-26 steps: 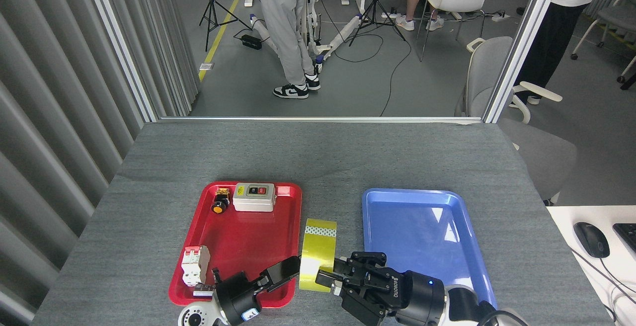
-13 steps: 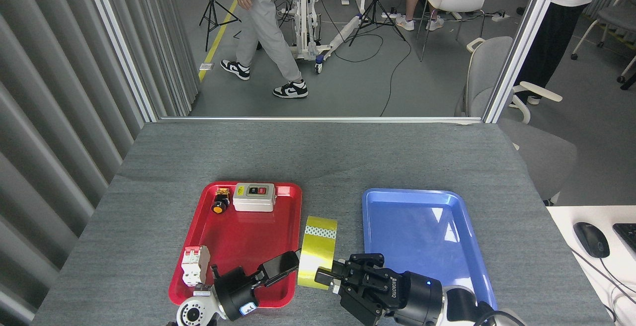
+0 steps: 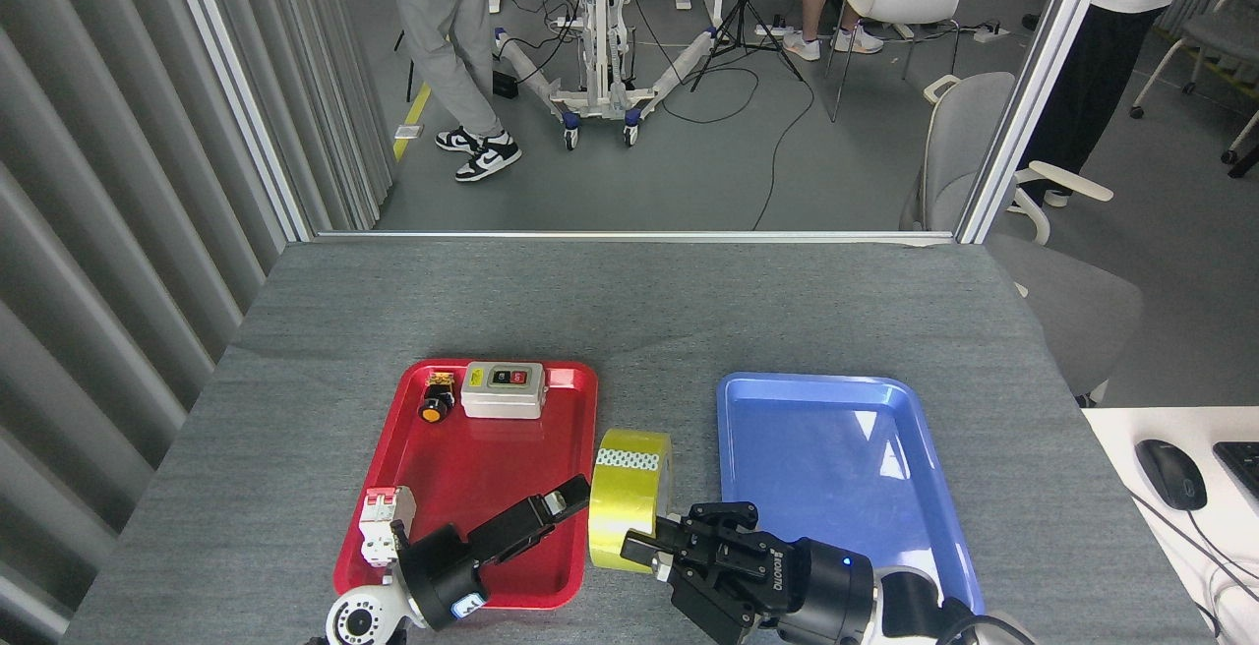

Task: Place and move tape with both arms
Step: 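Move the right gripper to the upright tape and grasp it, then carry the tape with the right gripper over the blue tray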

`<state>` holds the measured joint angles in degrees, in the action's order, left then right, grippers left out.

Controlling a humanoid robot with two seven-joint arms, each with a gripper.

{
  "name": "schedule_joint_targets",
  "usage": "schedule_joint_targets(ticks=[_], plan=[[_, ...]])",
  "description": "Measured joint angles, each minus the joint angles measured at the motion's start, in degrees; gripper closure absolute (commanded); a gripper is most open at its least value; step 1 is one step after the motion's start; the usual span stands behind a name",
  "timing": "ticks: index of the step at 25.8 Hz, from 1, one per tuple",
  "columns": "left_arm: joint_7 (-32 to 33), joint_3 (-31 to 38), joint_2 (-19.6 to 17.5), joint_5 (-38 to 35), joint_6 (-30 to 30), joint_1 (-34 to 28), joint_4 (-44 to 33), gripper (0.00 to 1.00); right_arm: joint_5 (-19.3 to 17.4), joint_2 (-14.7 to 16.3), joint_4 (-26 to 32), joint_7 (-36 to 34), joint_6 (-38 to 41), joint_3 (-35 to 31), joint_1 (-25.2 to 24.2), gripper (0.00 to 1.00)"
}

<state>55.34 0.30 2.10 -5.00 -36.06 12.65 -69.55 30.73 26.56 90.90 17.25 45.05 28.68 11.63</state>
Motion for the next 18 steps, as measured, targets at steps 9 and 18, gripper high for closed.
schedule_joint_targets(ticks=[9, 18], plan=[[-7.2, 3.5, 0.0, -12.8, -0.8, 1.4, -0.9, 0.00, -0.5, 0.6, 0.2, -0.3, 0.0, -2.4, 0.0, 0.94], [-22.2, 10.9, -0.9, -24.9, -3.1, 1.9, -0.5, 0.00, -0.4, 3.7, -1.8, -0.7, -0.1, -15.7, -3.2, 0.94]])
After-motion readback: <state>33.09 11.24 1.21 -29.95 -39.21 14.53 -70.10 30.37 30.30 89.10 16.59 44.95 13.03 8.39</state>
